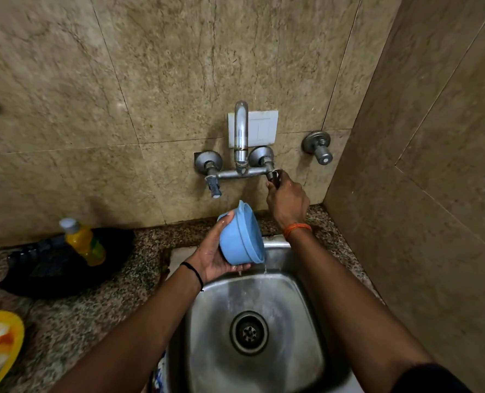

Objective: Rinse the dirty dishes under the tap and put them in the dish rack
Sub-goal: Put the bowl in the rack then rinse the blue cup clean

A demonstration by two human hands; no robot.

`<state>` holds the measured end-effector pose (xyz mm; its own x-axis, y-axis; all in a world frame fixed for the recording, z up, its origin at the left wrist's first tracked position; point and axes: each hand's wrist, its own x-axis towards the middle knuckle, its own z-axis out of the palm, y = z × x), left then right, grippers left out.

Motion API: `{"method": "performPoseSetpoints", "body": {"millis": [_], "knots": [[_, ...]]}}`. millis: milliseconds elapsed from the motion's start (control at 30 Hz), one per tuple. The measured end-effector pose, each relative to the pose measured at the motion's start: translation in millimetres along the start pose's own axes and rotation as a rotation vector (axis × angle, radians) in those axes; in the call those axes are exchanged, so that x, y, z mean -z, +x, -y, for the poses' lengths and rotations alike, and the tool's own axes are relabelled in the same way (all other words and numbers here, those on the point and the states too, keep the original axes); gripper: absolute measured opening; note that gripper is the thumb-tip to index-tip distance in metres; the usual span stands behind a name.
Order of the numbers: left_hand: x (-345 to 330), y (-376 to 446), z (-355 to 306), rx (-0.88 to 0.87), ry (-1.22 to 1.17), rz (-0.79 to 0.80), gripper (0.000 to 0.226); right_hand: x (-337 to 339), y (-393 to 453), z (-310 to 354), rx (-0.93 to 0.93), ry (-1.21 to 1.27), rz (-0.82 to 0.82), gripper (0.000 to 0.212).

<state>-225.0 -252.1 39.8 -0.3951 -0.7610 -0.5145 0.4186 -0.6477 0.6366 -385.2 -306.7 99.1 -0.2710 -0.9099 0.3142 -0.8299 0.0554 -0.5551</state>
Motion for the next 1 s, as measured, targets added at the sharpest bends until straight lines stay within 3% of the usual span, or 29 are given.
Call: {"method": "performPoseSetpoints", "body": {"millis": [100,200,333,400,467,567,667,767,867,1000], "knots": [[0.1,-3.8,0.7,-0.005,0.004,-0.019,0.063,-3.7,-3.8,-5.2,-0.076,0.120,0.097,0.039],[-7.0,-8.4,-0.5,-0.060,0.085,-0.103,0.053,-13.5,-26.8,-12.0,-0.228,0.428,0.335,0.051],[-21.5,-5.7,0.6,-0.242,0.378,-0.337,0.068,-17.0,-64.3,-18.2,-0.476,0.911,0.613,0.031],[-26.7,-5.2,-0.2,-0.437,0.591,-0.433,0.068,-17.6,-74.7,-24.1,-0.588,1.027,0.577,0.033],[-27.9,-7.6,-4.0,-0.535,0.793,-0.462,0.073,-20.2,-83.1,-31.9,-0.554,1.015,0.493,0.032],[-28.9,-16.7,-11.3,-0.502,1.237,-0.538,0.100,-13.7,-92.2,-36.3,-0.557,1.034,0.378,0.032],[-38.7,-31.5,-12.9,-0.562,1.814,-0.613,0.116,2.3,-100.9,-36.5,-0.485,1.087,0.471,0.035],[-47.8,-41.6,-10.2,-0.688,2.094,-0.580,0.113,12.1,-110.2,-33.8,-0.362,1.045,0.666,0.047],[-50.5,-49.0,-6.6,-0.816,2.287,-0.447,0.109,18.0,-115.8,-33.5,-0.446,1.107,0.762,0.050],[-45.6,-57.2,-3.5,-0.965,2.320,-0.353,0.107,24.1,-125.7,-39.7,-0.466,1.167,0.789,0.047]]}}
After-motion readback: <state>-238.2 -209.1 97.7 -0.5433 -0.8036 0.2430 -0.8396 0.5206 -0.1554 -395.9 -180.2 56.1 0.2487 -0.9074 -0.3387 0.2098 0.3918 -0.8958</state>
